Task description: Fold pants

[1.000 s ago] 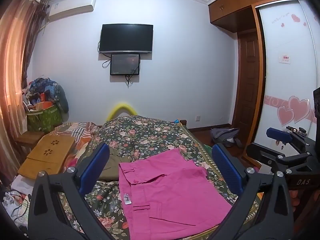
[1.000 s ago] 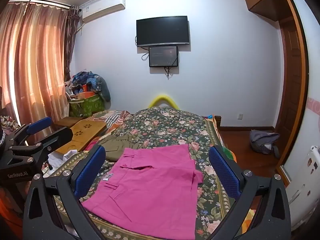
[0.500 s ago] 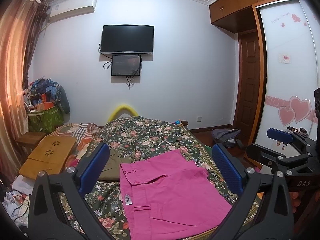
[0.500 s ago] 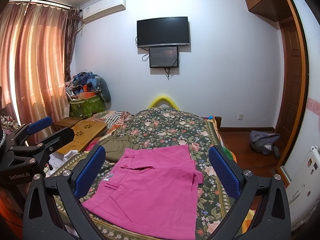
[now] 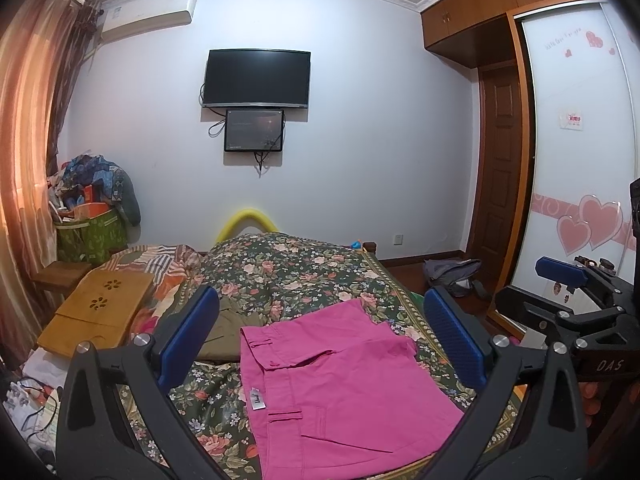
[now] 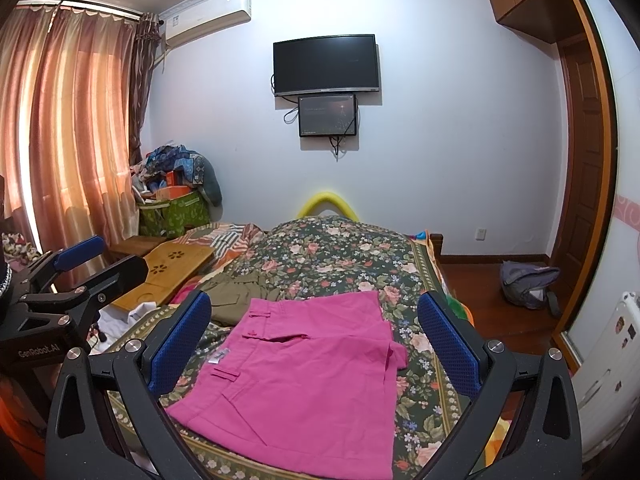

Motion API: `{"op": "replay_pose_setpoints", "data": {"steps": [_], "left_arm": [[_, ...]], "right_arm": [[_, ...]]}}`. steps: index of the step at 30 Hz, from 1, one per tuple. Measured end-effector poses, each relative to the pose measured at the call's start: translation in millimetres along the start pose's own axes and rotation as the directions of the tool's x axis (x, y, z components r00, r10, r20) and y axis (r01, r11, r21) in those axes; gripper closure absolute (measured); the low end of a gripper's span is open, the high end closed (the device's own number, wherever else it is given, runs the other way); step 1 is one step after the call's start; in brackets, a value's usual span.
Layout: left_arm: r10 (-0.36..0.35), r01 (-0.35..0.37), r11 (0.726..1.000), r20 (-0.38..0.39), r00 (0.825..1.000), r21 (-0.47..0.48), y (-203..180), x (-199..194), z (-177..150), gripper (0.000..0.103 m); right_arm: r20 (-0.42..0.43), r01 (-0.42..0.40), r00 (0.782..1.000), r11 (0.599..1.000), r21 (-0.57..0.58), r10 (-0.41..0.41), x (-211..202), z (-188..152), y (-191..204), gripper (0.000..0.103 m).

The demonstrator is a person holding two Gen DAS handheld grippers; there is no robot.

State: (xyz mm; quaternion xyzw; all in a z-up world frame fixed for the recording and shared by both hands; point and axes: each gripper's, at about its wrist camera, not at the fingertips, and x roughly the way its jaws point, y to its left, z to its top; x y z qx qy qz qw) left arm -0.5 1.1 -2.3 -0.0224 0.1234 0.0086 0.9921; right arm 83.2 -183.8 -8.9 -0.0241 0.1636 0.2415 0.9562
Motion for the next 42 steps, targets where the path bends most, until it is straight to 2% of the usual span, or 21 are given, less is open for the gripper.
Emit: {"op": "replay_pose_setpoints", "data": {"steps": [42], "left_arm": [[-0.005,0.005,1.000,-0.001,1.000,-0.013,2.6,-0.5,0.0,0.000]], "right_arm": [[0.001,0.001,1.000,1.000,0.001,-0.001,2.1,2.0,1.2,0.000]]}}
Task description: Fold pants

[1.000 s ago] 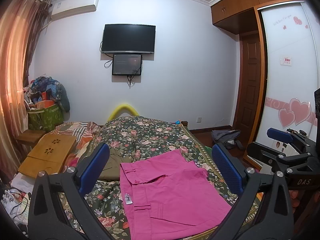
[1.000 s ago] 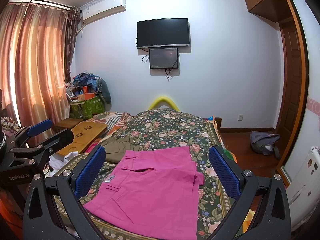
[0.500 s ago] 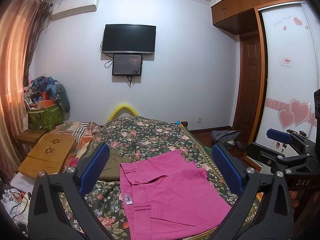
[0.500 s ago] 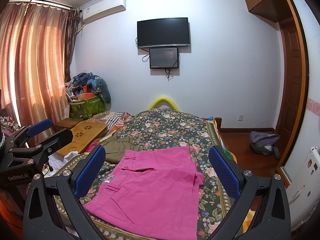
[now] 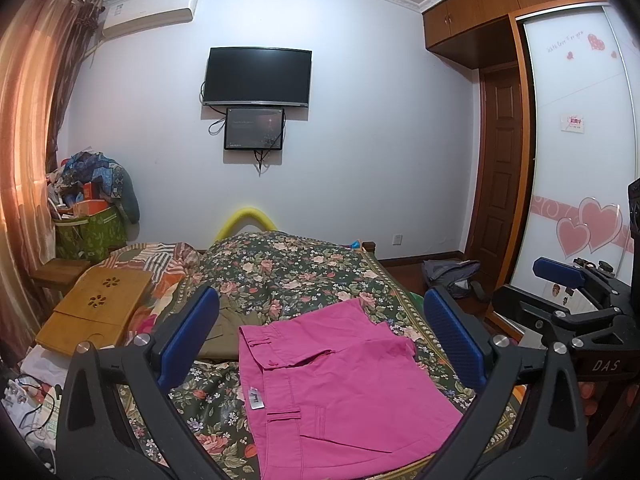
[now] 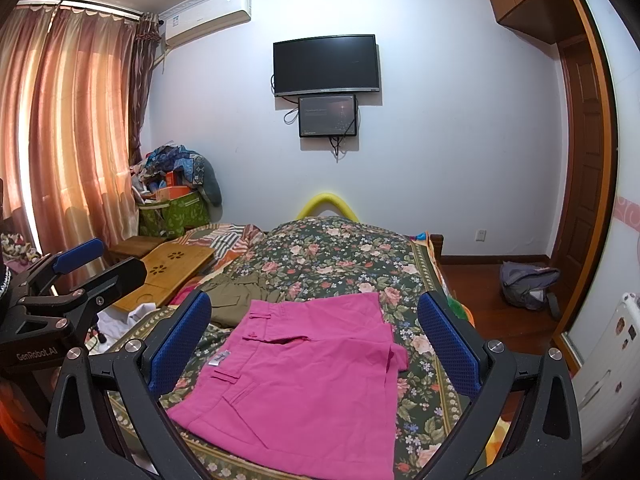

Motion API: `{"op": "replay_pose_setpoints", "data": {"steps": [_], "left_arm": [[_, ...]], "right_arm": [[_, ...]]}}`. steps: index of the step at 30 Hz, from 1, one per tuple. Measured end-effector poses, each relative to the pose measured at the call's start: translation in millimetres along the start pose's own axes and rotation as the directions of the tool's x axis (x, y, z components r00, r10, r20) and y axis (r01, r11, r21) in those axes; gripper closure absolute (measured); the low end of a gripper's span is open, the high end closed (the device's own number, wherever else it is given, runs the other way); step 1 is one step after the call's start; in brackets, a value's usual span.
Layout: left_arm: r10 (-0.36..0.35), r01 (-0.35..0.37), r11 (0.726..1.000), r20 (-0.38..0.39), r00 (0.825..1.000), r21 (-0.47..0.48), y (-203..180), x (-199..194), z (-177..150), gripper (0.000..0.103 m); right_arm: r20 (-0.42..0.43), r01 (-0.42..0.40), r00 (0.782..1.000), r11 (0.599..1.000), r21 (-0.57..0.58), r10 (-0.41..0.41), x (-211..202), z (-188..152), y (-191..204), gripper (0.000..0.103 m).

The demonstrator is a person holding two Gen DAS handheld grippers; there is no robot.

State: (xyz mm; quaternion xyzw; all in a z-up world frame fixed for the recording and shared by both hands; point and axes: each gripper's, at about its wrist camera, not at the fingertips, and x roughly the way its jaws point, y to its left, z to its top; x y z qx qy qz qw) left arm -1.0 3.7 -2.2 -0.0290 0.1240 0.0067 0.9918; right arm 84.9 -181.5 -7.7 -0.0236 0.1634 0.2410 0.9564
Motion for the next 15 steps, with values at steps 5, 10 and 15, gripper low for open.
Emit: {"op": "replay_pose_setpoints", "data": {"steps": [5,10,15], "left_arm": [[-0.002,0.001,1.000,-0.026,1.000,-0.005,3.5,8.8,-2.2,0.000],[0.014,-0.012,1.000,-0.079,0.997,0.015,12.0,33.2,-14.0,0.000],[0.067,-0.061,0.997,-0.167,0.984,0.044,30.6,73.8,-27.3,0.000]], "right_arm": [[-0.003,0.009,1.000,1.000,0.001,-0.009,3.2,-2.7,-2.4,0.000],[-0.046,0.051,0.998,0.999,0.006,-0.050,17.3,-9.9,-14.2,0.000],[-0.133,0.112,0.985,0.994,-0.005,-0.112,48.9,-21.5,-36.9,0.000]]}}
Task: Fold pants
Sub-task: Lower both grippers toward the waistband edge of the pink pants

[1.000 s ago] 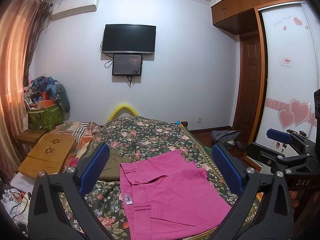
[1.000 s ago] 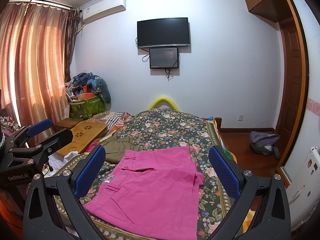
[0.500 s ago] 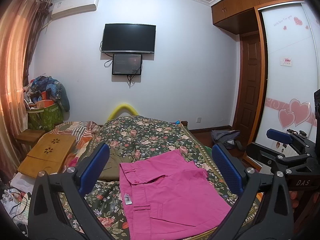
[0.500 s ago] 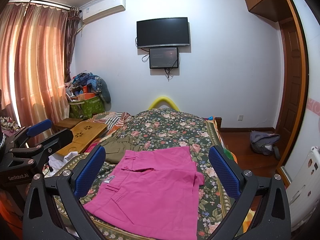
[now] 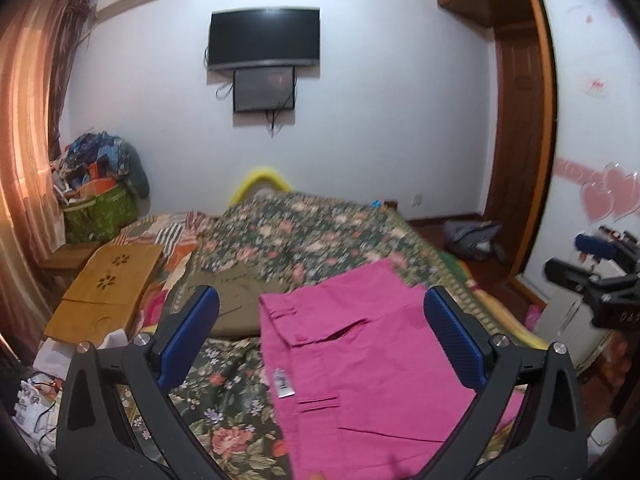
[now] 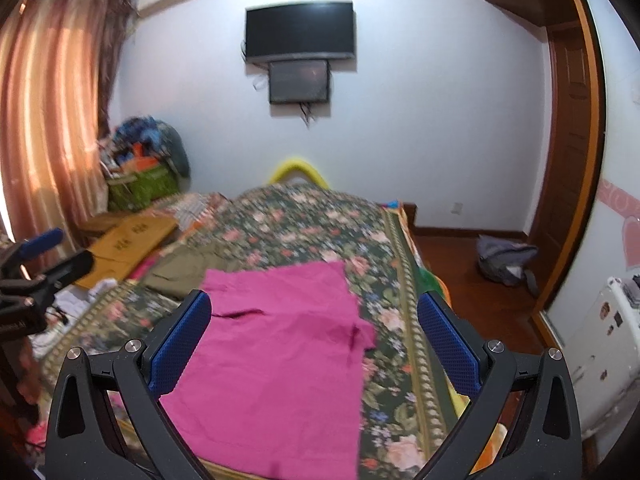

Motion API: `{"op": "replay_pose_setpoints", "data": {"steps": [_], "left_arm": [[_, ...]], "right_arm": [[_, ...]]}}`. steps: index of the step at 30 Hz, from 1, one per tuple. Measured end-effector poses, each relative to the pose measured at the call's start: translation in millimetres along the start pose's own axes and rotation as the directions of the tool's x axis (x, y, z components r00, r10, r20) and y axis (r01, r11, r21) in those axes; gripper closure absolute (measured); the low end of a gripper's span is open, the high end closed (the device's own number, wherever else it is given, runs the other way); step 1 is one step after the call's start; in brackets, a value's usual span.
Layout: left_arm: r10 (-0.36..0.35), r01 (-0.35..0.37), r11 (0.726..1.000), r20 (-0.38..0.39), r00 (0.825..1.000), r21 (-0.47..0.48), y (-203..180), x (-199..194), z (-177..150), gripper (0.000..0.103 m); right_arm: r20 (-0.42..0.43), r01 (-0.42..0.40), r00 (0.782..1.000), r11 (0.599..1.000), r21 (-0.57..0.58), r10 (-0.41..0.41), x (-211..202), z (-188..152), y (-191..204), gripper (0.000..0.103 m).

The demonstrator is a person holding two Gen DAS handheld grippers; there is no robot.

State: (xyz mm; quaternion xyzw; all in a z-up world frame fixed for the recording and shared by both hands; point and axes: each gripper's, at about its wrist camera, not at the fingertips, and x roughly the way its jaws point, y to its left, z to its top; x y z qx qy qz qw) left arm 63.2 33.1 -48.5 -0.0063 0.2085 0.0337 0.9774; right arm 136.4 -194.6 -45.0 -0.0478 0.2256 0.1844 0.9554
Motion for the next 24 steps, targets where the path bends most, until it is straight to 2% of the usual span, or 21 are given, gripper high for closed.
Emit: {"op": "replay_pose_setpoints", "data": {"steps": [7,13,24], "left_arm": [[0.044,-0.044,0.999,-0.118,0.992,-0.001,27.0,71.8,-3.1,0.000],[0.057,-0.058,0.998,-0.182,0.982,0.002,44.0,131.8,-0.2,0.000],[0.037,-0.051,0.998,-0.296,0.955,-0.039,77.4,240.2,-0.6,0.000]], "right_arm": [[-0.095,0.024,0.995,1.000,0.003,-0.024,43.5,0.8,-20.5,0.000],[-0.154,0.044,0.987,0.999,-0.012,-0.046,92.7,9.9,-32.0,0.000],[-0.219,0.021,0.975,0.998,-0.060,-0.034,180.6,23.7,-44.5,0.000]]}}
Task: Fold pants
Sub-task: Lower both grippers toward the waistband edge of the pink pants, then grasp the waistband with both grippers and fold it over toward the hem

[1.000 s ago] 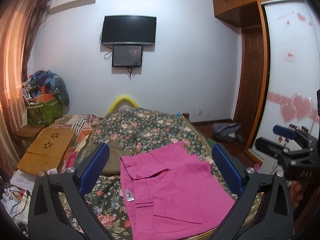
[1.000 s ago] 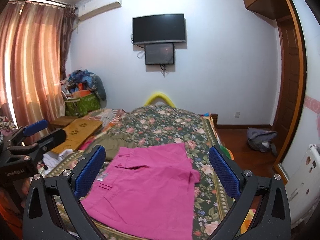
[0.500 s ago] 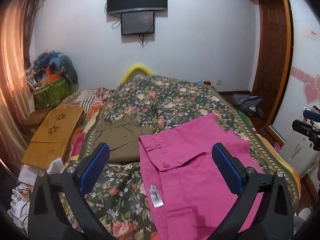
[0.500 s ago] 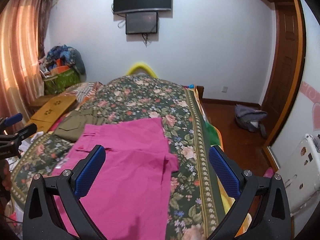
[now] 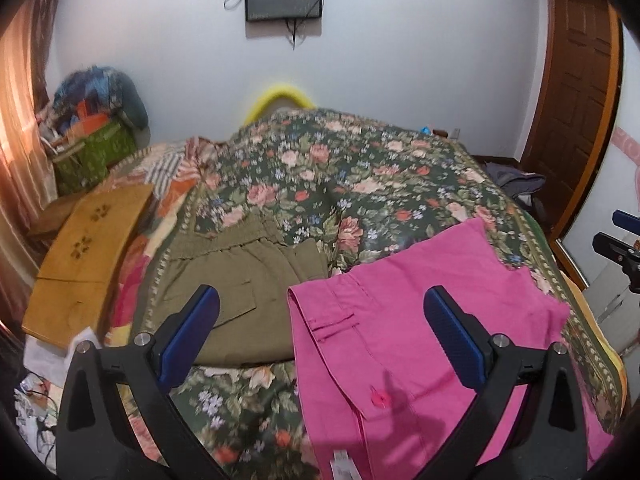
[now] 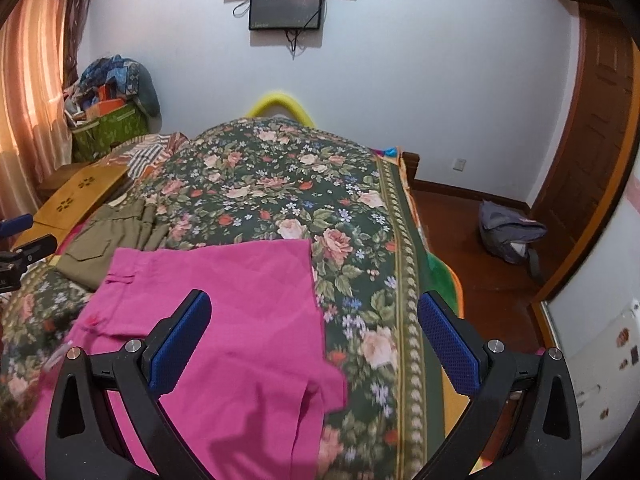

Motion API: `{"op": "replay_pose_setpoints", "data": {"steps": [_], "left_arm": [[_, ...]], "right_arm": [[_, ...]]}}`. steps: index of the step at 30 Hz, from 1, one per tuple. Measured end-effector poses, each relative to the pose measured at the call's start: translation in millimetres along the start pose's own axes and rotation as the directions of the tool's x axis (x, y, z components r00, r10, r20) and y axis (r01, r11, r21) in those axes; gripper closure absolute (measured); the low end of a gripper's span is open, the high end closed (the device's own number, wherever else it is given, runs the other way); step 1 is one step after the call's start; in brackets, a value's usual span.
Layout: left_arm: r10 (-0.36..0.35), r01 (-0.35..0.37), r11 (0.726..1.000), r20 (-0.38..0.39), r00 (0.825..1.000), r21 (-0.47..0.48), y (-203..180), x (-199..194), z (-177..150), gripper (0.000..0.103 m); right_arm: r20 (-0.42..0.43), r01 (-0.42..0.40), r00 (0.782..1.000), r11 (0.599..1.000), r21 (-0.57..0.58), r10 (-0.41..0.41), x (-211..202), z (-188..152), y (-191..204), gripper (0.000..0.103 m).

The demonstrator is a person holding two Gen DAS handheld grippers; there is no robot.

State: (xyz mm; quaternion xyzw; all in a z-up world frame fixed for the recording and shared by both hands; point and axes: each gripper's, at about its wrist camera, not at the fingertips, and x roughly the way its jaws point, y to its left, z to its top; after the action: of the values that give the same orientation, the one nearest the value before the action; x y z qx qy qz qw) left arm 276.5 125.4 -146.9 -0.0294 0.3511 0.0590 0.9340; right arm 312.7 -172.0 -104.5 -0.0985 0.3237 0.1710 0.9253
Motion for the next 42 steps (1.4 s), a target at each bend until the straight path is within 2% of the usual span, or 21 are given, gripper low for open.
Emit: {"op": "replay_pose_setpoints", "data": {"steps": [1,6,11,13,16,18,22,26,29,31,32,35,37,39,42], "left_arm": [[-0.003,0.003,1.000,-0.014,1.000,-0.005,3.1,11.0,2.0,0.000],[0.010,-0.011,1.000,-0.093,0.996,-0.012,12.9,58.8,5.1,0.016],[0.025,-0.031,0.999,-0.158,0.987,-0.035,25.8,98.4,5.2,0.017],[0.019,-0.028,0.999,-0.189,0.982,-0.046,29.9,112.4,4.7,0.017],[-0.027,0.014,0.998,-0.215,0.976,-0.062,34.1,126.5,0.7,0.017],[-0.037,0.024,0.998,-0.226,0.973,-0.060,34.7,132.7,-2.2,0.023],[-0.028,0.019,0.999,-0.243,0.970,-0.042,36.1,144.0,-9.8,0.028],[-0.054,0.034,0.997,-0.272,0.961,-0.075,42.4,156.5,-15.3,0.047],[-0.072,0.052,0.995,-0.272,0.960,-0.080,41.9,157.8,-16.5,0.051],[-0.092,0.075,0.995,-0.287,0.954,-0.069,37.6,159.9,-17.2,0.064],[-0.105,0.088,0.994,-0.297,0.949,-0.070,35.7,161.1,-17.6,0.070],[-0.085,0.074,0.996,-0.296,0.951,-0.048,30.5,161.7,-16.5,0.071],[-0.084,0.072,0.996,-0.294,0.952,-0.050,30.7,160.8,-15.6,0.076],[-0.088,0.075,0.996,-0.286,0.954,-0.053,32.0,158.1,-13.7,0.084],[-0.100,0.090,0.995,-0.262,0.960,-0.051,32.1,147.5,-9.2,0.091]], "right_arm": [[-0.003,0.001,1.000,1.000,-0.009,-0.001,7.8,2.8,-0.8,0.000],[-0.033,-0.015,0.999,0.999,-0.042,0.013,55.5,19.3,-4.5,0.000],[-0.104,-0.089,0.991,0.995,-0.037,0.085,105.7,27.1,-9.2,0.002],[-0.134,-0.094,0.987,0.995,-0.042,0.088,126.3,28.9,-10.2,0.006],[-0.203,-0.111,0.974,0.992,-0.066,0.096,157.5,28.7,-10.2,0.024],[-0.240,-0.141,0.963,0.988,-0.057,0.123,174.6,27.0,-10.5,0.033],[-0.280,-0.202,0.939,0.979,0.015,0.198,195.9,23.6,-17.3,0.034],[-0.283,-0.228,0.931,0.973,0.038,0.229,209.8,24.3,-17.3,0.034],[-0.272,-0.233,0.934,0.972,0.029,0.232,212.0,27.0,-15.3,0.037],[-0.270,-0.245,0.931,0.969,0.034,0.245,211.9,27.3,-15.5,0.040],[-0.268,-0.250,0.930,0.968,0.036,0.251,213.8,29.0,-15.7,0.044],[-0.261,-0.261,0.929,0.965,0.038,0.261,213.3,28.2,-15.7,0.056],[-0.259,-0.266,0.928,0.963,0.036,0.266,213.0,28.0,-14.5,0.068],[-0.258,-0.277,0.926,0.960,0.035,0.277,211.8,28.1,-12.9,0.093],[-0.252,-0.280,0.926,0.959,0.046,0.282,208.5,29.2,-12.7,0.095]]}}
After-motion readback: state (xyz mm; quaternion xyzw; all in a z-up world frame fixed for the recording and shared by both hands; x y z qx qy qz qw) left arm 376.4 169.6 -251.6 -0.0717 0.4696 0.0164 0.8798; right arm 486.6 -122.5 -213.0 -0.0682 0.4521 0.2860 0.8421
